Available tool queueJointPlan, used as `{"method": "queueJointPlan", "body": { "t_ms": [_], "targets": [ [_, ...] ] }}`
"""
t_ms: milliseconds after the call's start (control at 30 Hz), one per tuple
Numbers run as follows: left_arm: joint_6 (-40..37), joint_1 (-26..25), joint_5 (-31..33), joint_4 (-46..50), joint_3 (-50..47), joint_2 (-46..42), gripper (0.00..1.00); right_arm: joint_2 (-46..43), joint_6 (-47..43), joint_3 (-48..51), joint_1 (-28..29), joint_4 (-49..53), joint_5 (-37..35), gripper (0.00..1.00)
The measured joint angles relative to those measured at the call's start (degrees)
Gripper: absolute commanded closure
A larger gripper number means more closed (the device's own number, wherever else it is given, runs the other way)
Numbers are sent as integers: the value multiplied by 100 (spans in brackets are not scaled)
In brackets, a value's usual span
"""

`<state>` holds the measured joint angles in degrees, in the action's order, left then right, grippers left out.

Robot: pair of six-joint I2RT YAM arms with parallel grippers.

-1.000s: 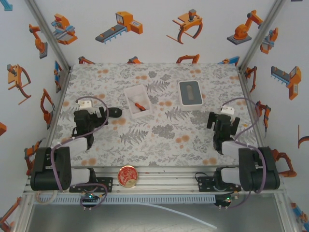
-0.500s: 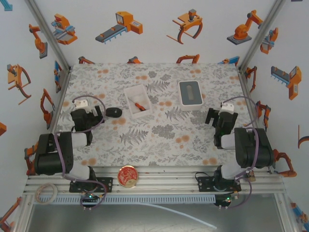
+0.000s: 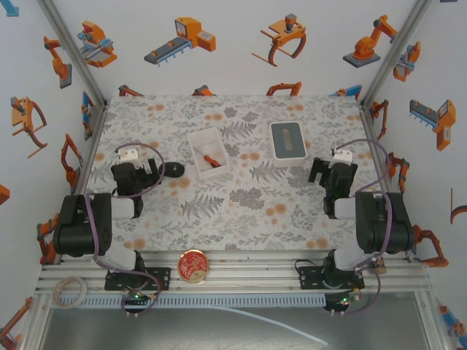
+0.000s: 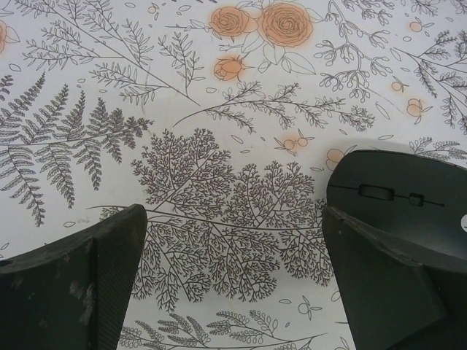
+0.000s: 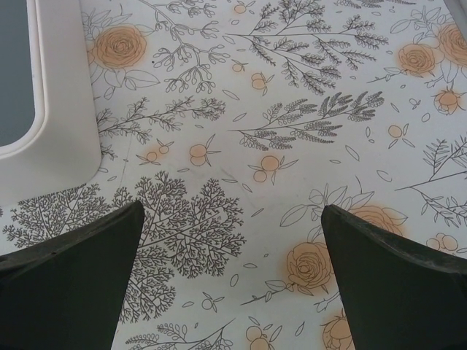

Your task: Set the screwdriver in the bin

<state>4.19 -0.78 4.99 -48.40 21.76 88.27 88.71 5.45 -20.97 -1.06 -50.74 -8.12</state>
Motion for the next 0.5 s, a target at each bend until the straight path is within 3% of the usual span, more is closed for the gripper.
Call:
{"method": "queueJointPlan", "body": {
  "t_ms": [500],
  "targets": [
    [-42, -33, 42, 2, 2, 0, 3, 0, 0, 0, 0, 39, 63, 1]
  ]
}}
